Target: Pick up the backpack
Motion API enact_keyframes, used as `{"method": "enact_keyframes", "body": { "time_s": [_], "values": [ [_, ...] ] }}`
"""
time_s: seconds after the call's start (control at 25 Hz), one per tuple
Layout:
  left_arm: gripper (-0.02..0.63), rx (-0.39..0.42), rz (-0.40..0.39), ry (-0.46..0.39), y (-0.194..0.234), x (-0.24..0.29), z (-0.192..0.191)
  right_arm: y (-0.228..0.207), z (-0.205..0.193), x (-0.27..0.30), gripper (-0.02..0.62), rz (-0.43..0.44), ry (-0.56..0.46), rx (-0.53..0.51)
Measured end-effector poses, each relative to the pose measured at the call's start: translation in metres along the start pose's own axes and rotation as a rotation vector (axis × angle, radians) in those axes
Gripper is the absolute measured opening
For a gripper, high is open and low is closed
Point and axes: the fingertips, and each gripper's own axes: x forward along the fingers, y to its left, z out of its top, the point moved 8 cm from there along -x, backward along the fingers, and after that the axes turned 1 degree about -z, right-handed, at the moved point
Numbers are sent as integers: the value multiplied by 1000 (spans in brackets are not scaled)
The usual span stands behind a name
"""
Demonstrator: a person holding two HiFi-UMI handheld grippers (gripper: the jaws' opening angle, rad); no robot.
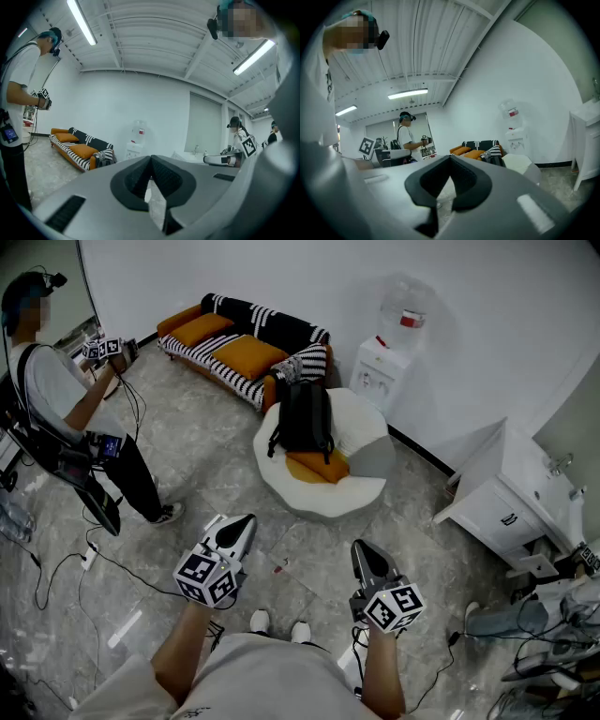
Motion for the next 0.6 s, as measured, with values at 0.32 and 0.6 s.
{"method": "enact_keyframes", "body": {
  "time_s": [0.32,0.6],
  "values": [
    [0,12,-36,-8,4,4,8,5,2,-1,2,-19,-16,17],
    [0,6,-62,-31,22,7,13,11,6,16,3,-30,-5,-11]
  ]
}}
